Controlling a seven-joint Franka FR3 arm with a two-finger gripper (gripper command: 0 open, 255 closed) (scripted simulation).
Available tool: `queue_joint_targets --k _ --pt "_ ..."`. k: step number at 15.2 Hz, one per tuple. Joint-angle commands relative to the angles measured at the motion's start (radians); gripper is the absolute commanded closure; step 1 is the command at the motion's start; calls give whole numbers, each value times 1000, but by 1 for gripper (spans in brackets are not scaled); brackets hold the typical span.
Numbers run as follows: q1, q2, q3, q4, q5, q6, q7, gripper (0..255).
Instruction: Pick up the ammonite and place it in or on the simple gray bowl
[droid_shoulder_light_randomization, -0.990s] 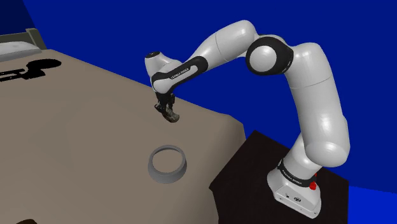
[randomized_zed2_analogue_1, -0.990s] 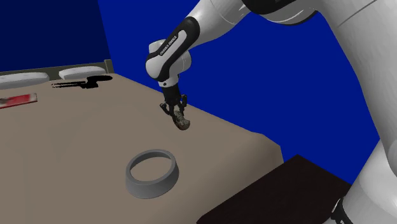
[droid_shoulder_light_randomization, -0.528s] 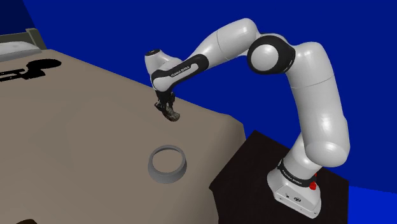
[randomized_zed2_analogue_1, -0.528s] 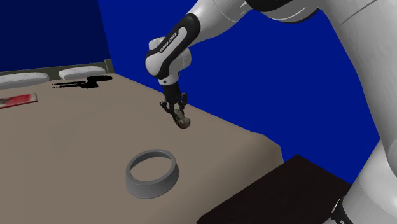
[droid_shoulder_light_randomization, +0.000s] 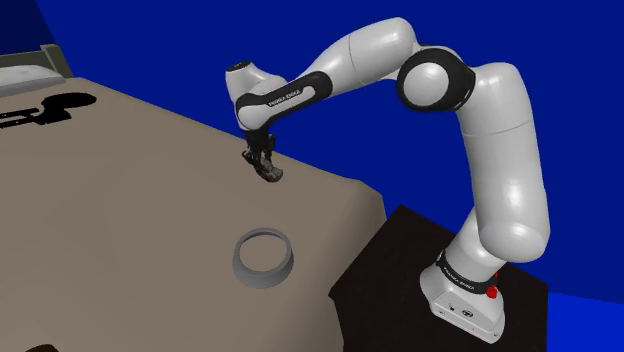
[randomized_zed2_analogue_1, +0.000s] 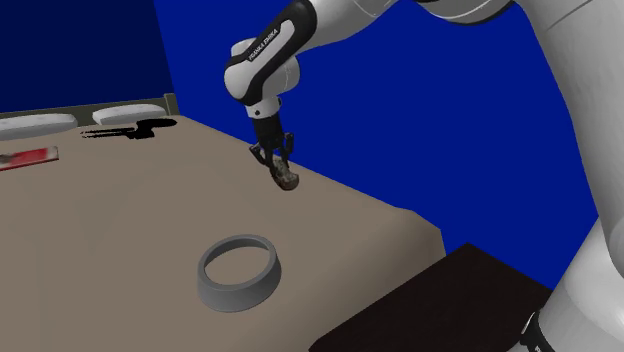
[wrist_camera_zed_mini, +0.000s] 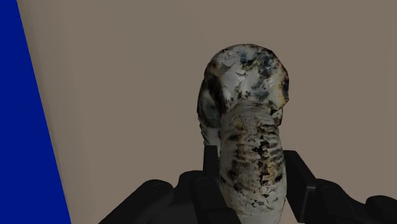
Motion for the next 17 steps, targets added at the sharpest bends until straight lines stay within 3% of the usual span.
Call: queue_joint_targets --k 1,12,17 --pt "0 -13 2 8 3 -20 -4 255" --pt "-1 -67 9 68 19 -132 -27 255" --pt "42 -191 40 -111 30 -91 59 255"
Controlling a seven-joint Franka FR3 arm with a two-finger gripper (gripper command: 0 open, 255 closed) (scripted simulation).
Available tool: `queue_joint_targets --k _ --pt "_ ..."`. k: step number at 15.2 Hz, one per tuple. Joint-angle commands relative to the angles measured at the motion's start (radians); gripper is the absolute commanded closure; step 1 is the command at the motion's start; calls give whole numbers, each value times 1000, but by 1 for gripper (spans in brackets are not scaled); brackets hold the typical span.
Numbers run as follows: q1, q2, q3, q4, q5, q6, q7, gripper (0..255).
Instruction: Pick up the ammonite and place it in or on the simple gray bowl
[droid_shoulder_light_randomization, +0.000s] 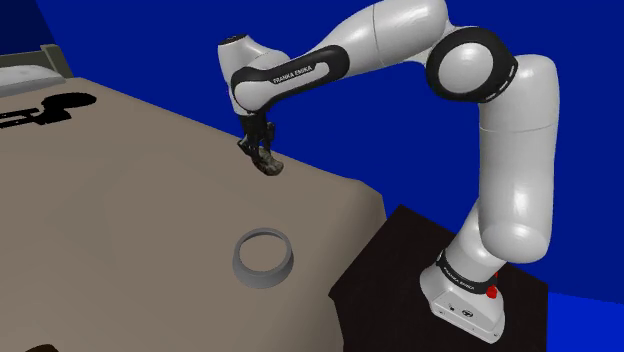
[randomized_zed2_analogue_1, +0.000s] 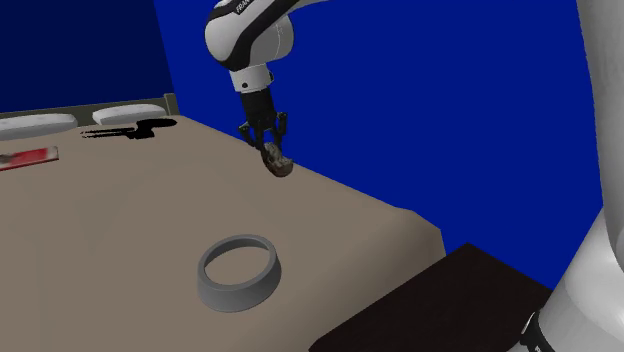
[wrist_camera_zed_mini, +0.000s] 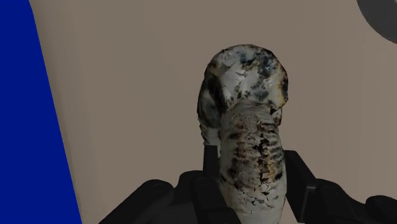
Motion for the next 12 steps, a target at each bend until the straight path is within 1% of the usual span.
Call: queue_joint_targets --k 1,6,12 --pt "18 -51 14 -69 6 13 36 255" --pt "66 -148 51 -196 24 30 124 255" --pt "129 -237 103 -302 52 34 233 255"
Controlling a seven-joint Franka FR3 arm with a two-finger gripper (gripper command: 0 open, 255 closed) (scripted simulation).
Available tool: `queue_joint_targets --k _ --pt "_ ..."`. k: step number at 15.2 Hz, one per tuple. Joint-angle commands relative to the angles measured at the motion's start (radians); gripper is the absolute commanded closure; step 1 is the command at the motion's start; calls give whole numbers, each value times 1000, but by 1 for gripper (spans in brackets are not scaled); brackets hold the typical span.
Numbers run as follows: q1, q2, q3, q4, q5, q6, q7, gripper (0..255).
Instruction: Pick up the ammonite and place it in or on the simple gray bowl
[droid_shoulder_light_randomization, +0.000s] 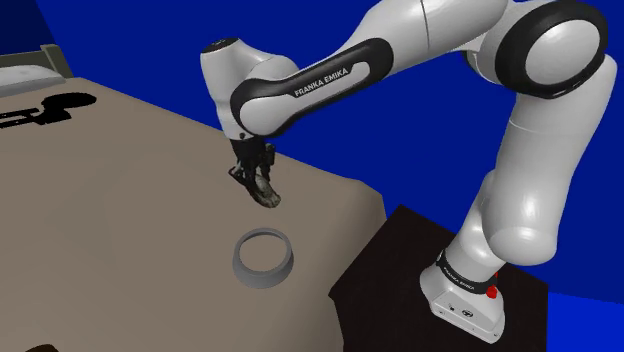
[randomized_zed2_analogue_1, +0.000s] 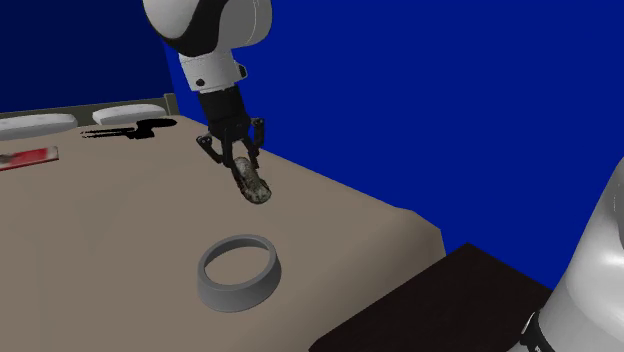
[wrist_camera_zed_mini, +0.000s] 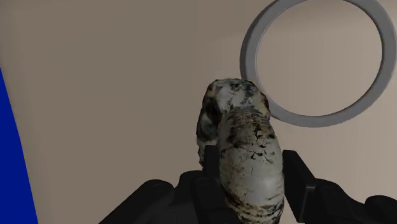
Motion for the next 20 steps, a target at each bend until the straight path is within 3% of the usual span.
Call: queue_joint_targets --k 1,7,20 --pt "21 -21 17 -33 8 7 38 255" --pt "83 -74 70 -85 36 -4 143 255" --pt "90 11 61 -162 -7 148 183 255"
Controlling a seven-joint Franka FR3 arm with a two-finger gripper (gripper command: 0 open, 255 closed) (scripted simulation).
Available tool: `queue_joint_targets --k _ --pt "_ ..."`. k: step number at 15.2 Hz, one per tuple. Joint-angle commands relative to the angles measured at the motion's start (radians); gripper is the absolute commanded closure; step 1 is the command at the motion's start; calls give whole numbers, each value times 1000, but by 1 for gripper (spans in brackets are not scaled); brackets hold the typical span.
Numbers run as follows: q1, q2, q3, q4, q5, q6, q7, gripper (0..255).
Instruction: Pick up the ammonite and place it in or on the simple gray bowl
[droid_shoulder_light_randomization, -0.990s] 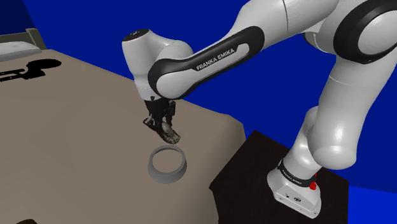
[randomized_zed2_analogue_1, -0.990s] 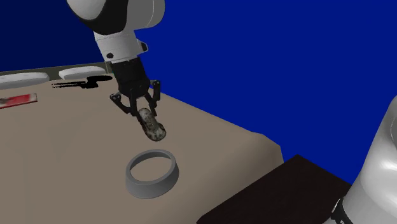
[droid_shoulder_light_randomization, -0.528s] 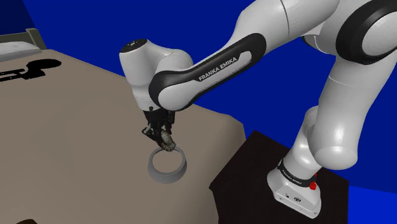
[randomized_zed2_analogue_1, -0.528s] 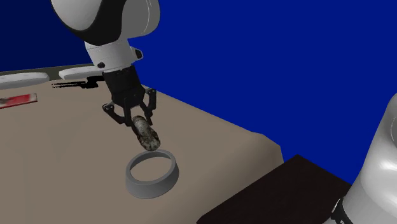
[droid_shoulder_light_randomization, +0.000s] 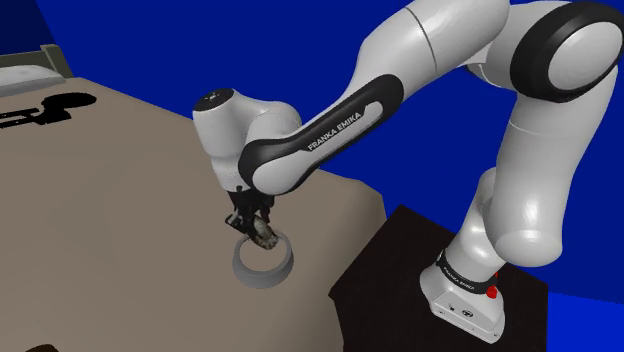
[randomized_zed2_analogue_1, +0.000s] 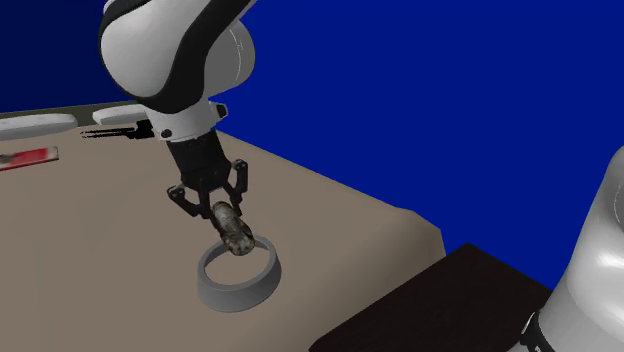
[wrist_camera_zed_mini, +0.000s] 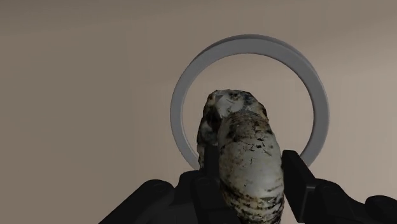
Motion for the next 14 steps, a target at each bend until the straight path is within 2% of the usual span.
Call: queue_joint_targets --k 1,5,13,14 --pt "1 14 -3 -9 -8 23 5 255" --pt "5 53 -9 -27 -28 75 23 255" --pt "5 53 -9 -27 -28 75 23 255" --pt "5 53 -9 -26 -28 75 23 0"
